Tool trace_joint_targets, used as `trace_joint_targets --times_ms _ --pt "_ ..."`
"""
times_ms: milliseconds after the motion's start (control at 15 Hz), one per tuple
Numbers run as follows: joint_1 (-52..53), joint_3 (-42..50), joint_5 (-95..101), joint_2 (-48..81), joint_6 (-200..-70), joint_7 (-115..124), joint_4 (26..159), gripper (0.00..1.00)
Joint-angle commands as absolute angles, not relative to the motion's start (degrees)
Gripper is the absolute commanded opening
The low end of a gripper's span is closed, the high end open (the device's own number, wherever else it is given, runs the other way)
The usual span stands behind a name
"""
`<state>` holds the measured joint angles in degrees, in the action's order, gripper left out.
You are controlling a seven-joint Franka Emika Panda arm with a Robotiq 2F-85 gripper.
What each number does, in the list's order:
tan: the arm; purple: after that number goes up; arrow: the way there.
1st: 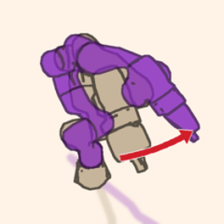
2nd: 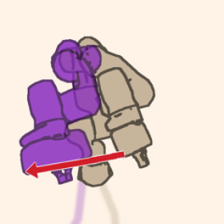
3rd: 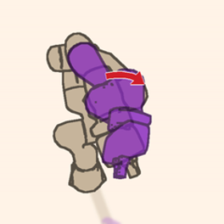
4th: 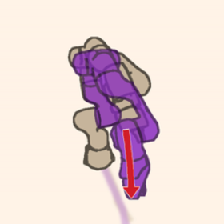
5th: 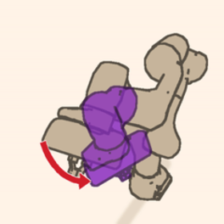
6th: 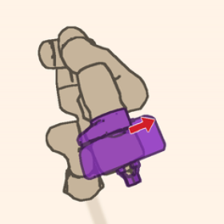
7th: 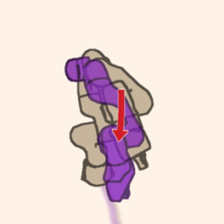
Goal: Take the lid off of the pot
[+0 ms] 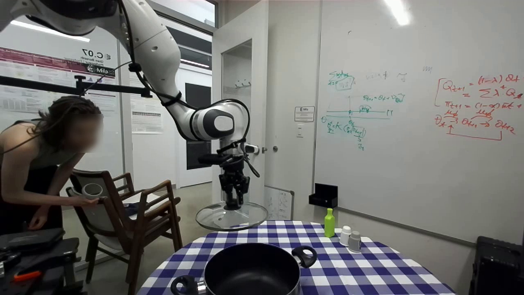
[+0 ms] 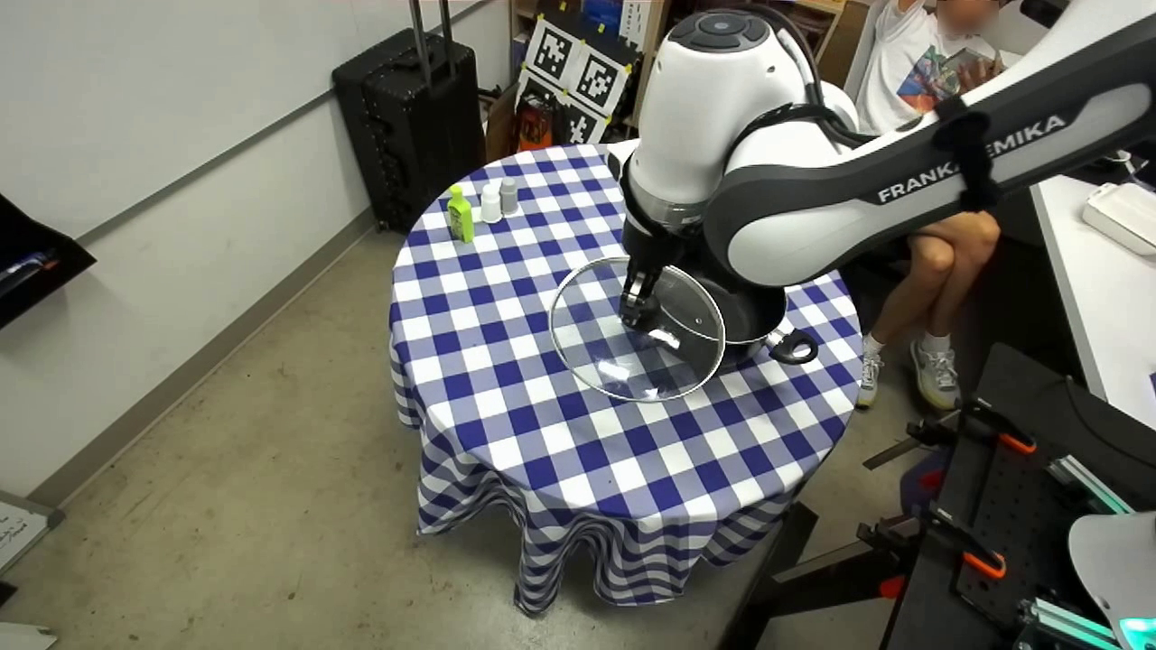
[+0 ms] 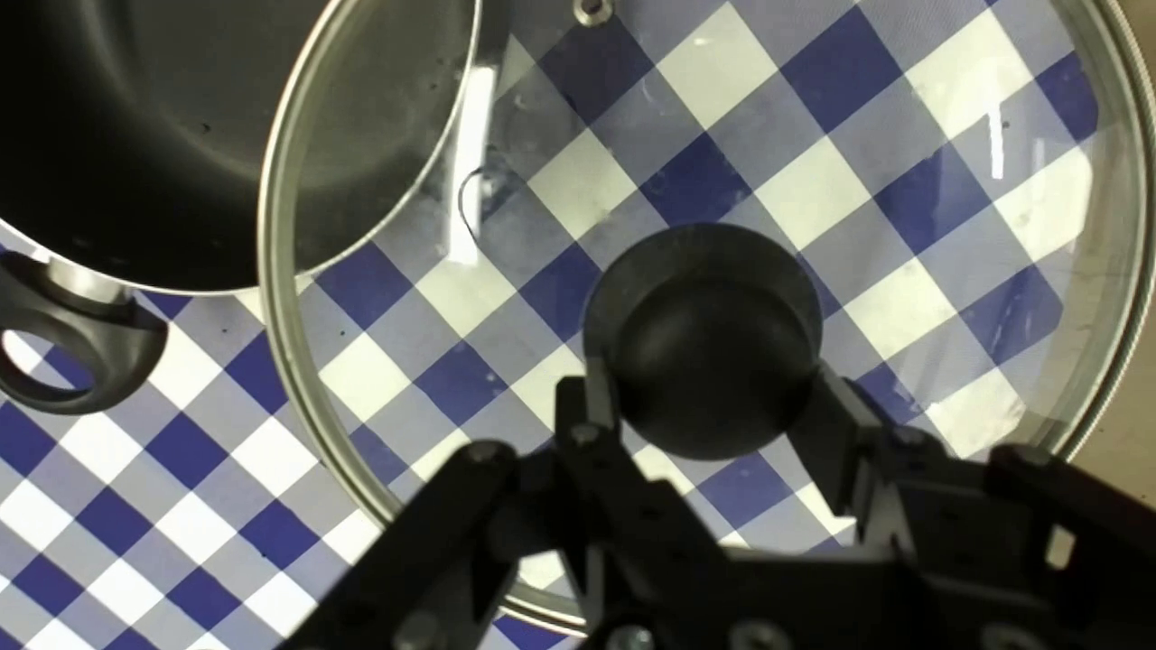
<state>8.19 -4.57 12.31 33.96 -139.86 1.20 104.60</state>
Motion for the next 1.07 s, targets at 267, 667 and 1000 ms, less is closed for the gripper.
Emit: trace_joint_targets --times_ms 267,667,1000 --pt "9.2 -4.6 10.1 43.8 -138.3 -0.3 92.2 0.25" --pt "8.6 -4.7 9.3 51.8 -139.1 -1.1 85.3 0.25" --pt "7.5 -4.5 8.0 57.5 -138.9 -2.1 80.5 0.25"
